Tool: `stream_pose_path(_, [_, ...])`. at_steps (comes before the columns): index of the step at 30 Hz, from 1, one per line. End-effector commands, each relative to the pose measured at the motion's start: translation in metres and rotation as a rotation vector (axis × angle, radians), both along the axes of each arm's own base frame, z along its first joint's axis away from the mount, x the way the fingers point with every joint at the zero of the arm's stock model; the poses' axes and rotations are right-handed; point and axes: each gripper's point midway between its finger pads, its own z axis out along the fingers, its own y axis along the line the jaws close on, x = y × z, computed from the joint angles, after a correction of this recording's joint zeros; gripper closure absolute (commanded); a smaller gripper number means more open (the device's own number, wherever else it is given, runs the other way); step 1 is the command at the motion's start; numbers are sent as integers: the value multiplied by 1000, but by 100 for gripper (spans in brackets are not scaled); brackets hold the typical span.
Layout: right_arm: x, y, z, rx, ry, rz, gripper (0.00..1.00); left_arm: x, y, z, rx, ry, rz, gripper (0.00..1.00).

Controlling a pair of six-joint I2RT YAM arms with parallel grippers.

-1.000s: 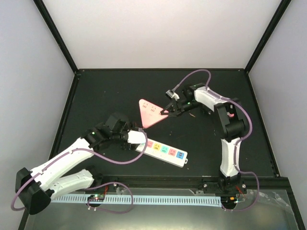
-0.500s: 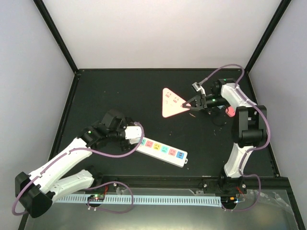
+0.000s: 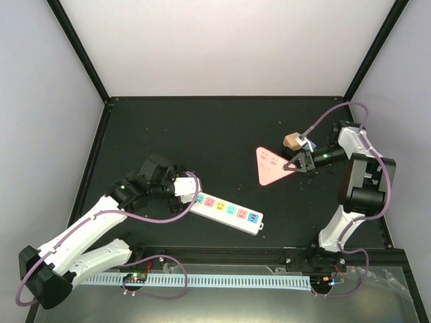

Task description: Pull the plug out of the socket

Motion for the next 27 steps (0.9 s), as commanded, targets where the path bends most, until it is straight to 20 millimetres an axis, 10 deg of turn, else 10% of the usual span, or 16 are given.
stream_pose_path(1, [-11,-40,-26,-111,-10,6,99,-3,-2,9,-39,-17,-21,1])
stream_pose_path(10, [-25,-96,-83,-237,70,-45,99,-5,-5,8,-43,-10,-43,1])
stream_pose_path(27, [-21,-131,-128,-207,191,-128,74,-10,-7,1,-45,5,-74,1])
